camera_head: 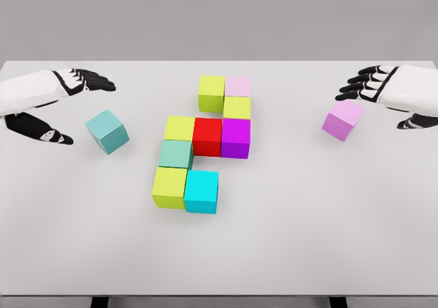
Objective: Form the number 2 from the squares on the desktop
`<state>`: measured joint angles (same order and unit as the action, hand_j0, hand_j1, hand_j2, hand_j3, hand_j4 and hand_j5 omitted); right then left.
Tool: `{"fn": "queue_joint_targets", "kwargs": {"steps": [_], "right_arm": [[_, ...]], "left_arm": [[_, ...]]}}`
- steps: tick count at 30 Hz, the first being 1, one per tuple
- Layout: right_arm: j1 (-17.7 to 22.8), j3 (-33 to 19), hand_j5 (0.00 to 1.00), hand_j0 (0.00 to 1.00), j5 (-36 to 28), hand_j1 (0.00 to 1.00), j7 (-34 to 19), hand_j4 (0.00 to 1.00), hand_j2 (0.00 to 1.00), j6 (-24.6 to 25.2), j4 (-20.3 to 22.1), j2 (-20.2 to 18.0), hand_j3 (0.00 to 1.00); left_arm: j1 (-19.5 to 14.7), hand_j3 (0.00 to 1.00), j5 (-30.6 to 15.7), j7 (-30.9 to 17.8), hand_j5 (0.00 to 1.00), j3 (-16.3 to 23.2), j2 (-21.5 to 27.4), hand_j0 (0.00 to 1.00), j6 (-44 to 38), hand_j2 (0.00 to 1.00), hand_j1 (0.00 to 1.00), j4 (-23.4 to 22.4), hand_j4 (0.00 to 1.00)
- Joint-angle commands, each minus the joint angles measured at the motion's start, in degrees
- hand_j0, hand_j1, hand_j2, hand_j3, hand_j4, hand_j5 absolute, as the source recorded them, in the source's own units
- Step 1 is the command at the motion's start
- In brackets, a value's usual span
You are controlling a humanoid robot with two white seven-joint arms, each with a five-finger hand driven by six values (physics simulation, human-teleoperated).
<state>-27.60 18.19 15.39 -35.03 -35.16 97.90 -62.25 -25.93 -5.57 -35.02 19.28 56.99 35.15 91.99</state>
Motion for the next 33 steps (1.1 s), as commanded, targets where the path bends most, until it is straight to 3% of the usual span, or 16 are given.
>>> {"fn": "queue_joint_targets", "kwargs": {"steps": [1, 4, 7, 8, 10, 12, 14, 22, 33], "right_arm": [[0.00, -0.08, 1.00, 1.00, -0.27, 1.00, 0.03, 1.00, 1.00, 0.16, 0.09, -0.06, 1.00], [-0.35, -0.09, 1.00, 1.00, -0.36, 1.00, 0.03, 1.00, 1.00, 0.16, 0.10, -0.06, 1.00], [-0.44, 0.18, 1.00, 1.00, -1.15, 1.00, 0.03, 1.00, 1.00, 0.16, -0.52, 0.20, 1.00], [-0.35, 0.00, 1.00, 1.00, -2.29, 1.00, 0.03, 1.00, 1.00, 0.16, -1.66, 0.20, 1.00], [-0.44, 0.53, 1.00, 1.00, -1.77, 1.00, 0.03, 1.00, 1.00, 0.16, -2.98, 0.20, 1.00], [-0.62, 4.48, 1.00, 1.00, -1.07, 1.00, 0.03, 1.00, 1.00, 0.16, -3.07, 3.01, 1.00], [-1.41, 5.27, 1.00, 1.00, 5.07, 1.00, 0.03, 1.00, 1.00, 0.16, -3.16, 5.99, 1.00], [-4.13, 6.33, 1.00, 1.00, 14.58, 1.00, 0.03, 1.00, 1.00, 0.16, -8.61, 10.13, 1.00], [-7.03, 8.35, 1.00, 1.00, 18.98, 1.00, 0.03, 1.00, 1.00, 0.16, -13.44, 14.61, 1.00]], "left_arm": [[0.00, 1.00, 3.37, 0.02, 1.00, 1.29, -3.03, 1.00, -0.15, 1.00, 1.00, -0.05, 1.00], [-1.93, 1.00, 3.37, 0.02, 1.00, 4.27, -3.12, 1.00, -0.15, 1.00, 1.00, -0.32, 1.00], [-2.02, 1.00, 3.20, 0.02, 1.00, 4.36, -3.21, 1.00, -0.15, 1.00, 1.00, -1.45, 1.00], [-2.55, 1.00, 3.20, 0.02, 1.00, 5.06, -3.47, 1.00, -0.15, 1.00, 1.00, -5.49, 1.00], [-7.82, 1.00, 3.11, 0.02, 1.00, 11.03, -4.08, 1.00, -0.15, 1.00, 1.00, -12.70, 1.00], [-10.90, 1.00, 3.20, 0.02, 1.00, 14.65, -4.96, 1.00, -0.15, 1.00, 1.00, -17.54, 1.00], [-10.90, 1.00, 3.37, 0.02, 1.00, 14.82, -5.31, 1.00, -0.15, 1.00, 1.00, -17.37, 1.00], [-11.08, 1.00, 9.08, 0.02, 1.00, 15.79, -6.90, 1.00, -0.15, 1.00, 1.00, -17.54, 1.00], [-12.83, 1.00, 12.16, 0.02, 1.00, 16.76, -10.50, 1.00, -0.15, 1.00, 1.00, -22.82, 1.00]]}}
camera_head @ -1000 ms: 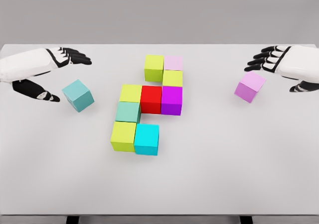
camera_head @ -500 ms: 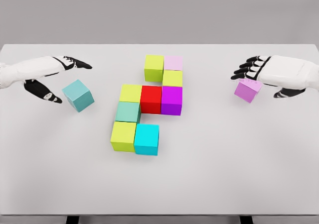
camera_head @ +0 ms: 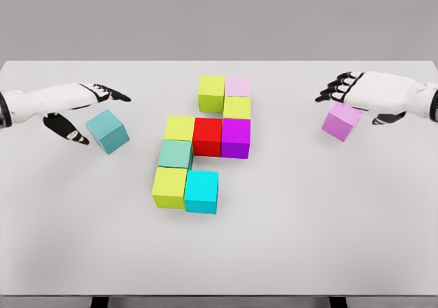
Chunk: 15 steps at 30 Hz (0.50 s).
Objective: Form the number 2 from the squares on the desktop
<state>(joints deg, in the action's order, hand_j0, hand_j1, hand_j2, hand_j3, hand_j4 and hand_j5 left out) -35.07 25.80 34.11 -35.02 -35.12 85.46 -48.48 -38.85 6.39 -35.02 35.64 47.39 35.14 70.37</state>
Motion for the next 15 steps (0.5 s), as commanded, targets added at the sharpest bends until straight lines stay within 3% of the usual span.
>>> {"fn": "queue_joint_targets", "kwargs": {"steps": [1, 15], "right_arm": [[0.00, 1.00, 1.00, 1.00, 0.60, 1.00, 0.02, 1.00, 1.00, 0.12, -1.70, 1.19, 1.00], [-1.58, 2.58, 1.00, 1.00, 5.00, 1.00, 0.02, 1.00, 1.00, 0.12, -5.04, 2.86, 1.00]], "left_arm": [[0.00, 1.00, 0.55, 0.02, 1.00, 0.39, -1.07, 1.00, -0.14, 1.00, 1.00, -1.29, 1.00], [-1.32, 1.00, 1.96, 0.02, 1.00, 0.57, -1.95, 1.00, -0.14, 1.00, 1.00, -5.77, 1.00]]}}
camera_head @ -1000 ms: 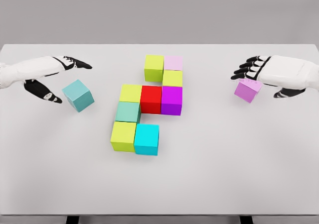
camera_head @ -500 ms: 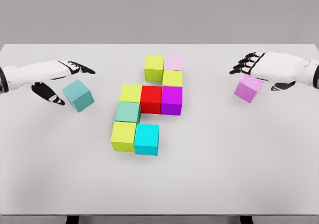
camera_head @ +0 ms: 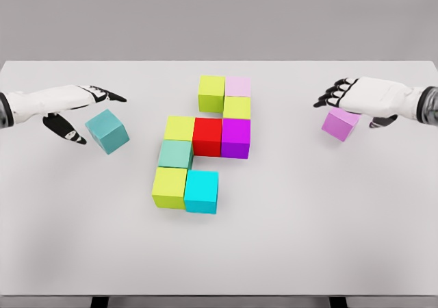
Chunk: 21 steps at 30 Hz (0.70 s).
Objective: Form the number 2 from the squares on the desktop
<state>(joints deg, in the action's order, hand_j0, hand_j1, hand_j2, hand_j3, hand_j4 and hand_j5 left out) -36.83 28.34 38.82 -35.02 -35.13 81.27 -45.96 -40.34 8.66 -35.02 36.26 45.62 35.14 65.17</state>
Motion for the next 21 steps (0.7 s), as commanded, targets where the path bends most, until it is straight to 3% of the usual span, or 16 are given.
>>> {"fn": "queue_joint_targets", "kwargs": {"steps": [1, 21], "right_arm": [[-0.18, 0.14, 1.00, 1.00, 0.29, 1.00, 0.02, 1.00, 1.00, 0.13, -1.64, 0.61, 1.00], [-1.41, 1.37, 1.00, 1.00, 1.96, 1.00, 0.02, 1.00, 1.00, 0.13, -4.99, 1.66, 1.00]], "left_arm": [[-0.44, 1.00, -0.31, 0.02, 1.00, 1.17, -0.35, 1.00, -0.14, 1.00, 1.00, -0.65, 1.00], [-0.79, 1.00, -0.39, 0.02, 1.00, 3.20, -0.44, 1.00, -0.14, 1.00, 1.00, -0.74, 1.00]]}}
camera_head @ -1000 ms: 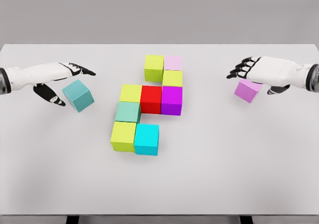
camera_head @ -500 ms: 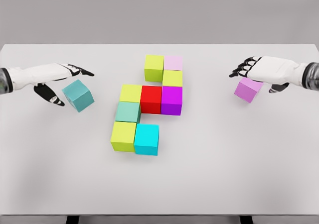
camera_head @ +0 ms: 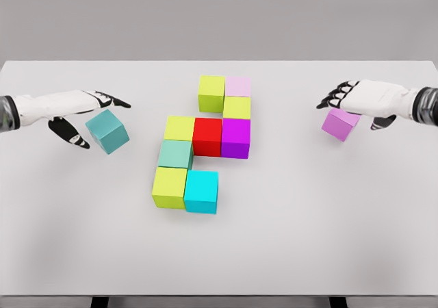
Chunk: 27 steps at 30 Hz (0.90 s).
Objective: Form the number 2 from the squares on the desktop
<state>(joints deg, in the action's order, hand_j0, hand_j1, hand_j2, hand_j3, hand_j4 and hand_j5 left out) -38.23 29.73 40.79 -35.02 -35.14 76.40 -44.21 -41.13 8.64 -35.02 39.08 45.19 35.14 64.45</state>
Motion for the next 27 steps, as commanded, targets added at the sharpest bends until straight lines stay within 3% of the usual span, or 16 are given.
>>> {"fn": "queue_joint_targets", "kwargs": {"steps": [1, 27], "right_arm": [[0.00, -0.02, 1.00, 1.00, 0.08, 1.00, 0.02, 1.00, 1.00, 0.14, -0.11, 0.09, 1.00], [-2.02, 2.88, 1.00, 1.00, 5.09, 1.00, 0.02, 1.00, 1.00, 0.14, -2.66, 2.90, 1.00]], "left_arm": [[0.00, 1.00, -0.38, 0.02, 1.00, 0.56, -0.02, 1.00, -0.14, 1.00, 1.00, -0.02, 1.00], [-0.26, 1.00, 0.68, 0.02, 1.00, 0.56, -1.60, 1.00, -0.14, 1.00, 1.00, -2.04, 1.00]]}}
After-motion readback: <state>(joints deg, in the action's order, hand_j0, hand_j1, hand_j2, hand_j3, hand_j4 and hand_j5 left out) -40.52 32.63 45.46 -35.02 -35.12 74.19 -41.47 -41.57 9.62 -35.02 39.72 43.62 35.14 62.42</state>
